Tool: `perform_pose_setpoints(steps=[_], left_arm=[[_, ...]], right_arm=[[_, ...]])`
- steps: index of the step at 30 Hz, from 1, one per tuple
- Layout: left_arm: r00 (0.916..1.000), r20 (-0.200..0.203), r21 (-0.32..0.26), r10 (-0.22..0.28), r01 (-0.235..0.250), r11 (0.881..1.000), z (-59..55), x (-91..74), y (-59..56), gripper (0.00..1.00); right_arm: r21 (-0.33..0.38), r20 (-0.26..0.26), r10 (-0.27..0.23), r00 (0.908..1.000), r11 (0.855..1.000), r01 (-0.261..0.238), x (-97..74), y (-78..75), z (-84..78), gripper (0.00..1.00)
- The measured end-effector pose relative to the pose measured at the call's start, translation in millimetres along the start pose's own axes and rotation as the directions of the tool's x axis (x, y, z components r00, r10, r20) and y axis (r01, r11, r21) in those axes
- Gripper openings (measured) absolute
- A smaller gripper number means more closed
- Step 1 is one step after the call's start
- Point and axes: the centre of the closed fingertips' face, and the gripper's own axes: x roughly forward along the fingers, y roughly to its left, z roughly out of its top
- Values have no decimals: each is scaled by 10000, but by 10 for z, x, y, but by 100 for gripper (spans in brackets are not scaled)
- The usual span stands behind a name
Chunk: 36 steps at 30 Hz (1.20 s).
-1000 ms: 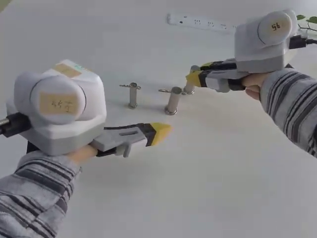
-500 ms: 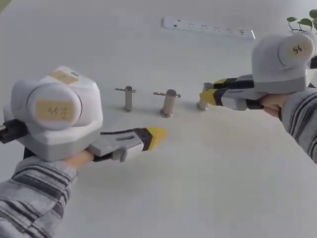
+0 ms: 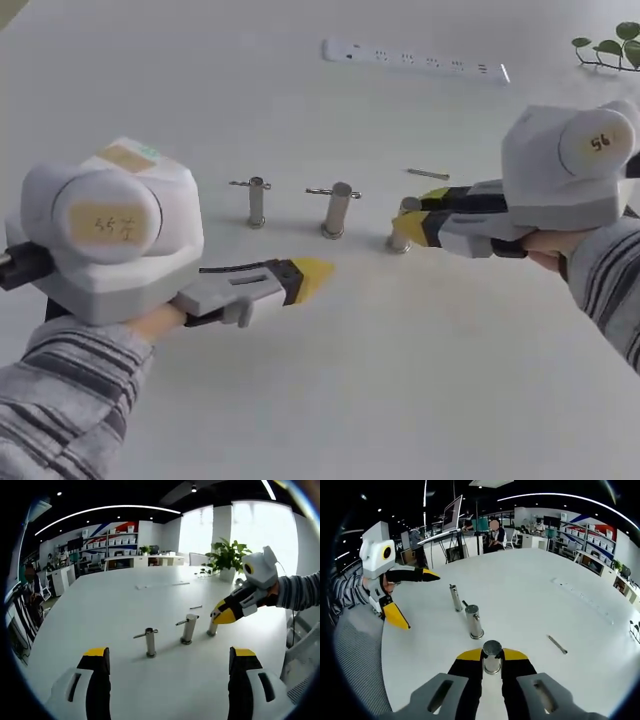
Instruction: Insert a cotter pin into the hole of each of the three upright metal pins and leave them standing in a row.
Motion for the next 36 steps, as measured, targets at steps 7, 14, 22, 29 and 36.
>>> perform_pose_setpoints(steps=[7,14,22,29,36], left_arm=[[9999,41,-4,-95,95,10000,11,1,-21,99],[9999,98,-30,-100,100,9999,25,-7,-16,99],[9998,86,-37,-168,168,9999,23,-8,-29,99],[9998,66,-27,-186,186,9998,22,-11,-34,99],[9998,1,-15,-210,210,9998,12,-15,-37,99]], right_arm=[[-128,139,280,9995,9995,-278,44,191,58,8],[-367,127,374,9992,9986,-369,77,340,68,8],[-456,168,438,9989,9980,-430,80,420,68,8],[-764,127,379,9992,9964,-369,73,441,55,8],[-1407,-145,432,9990,9890,-448,104,454,38,9]])
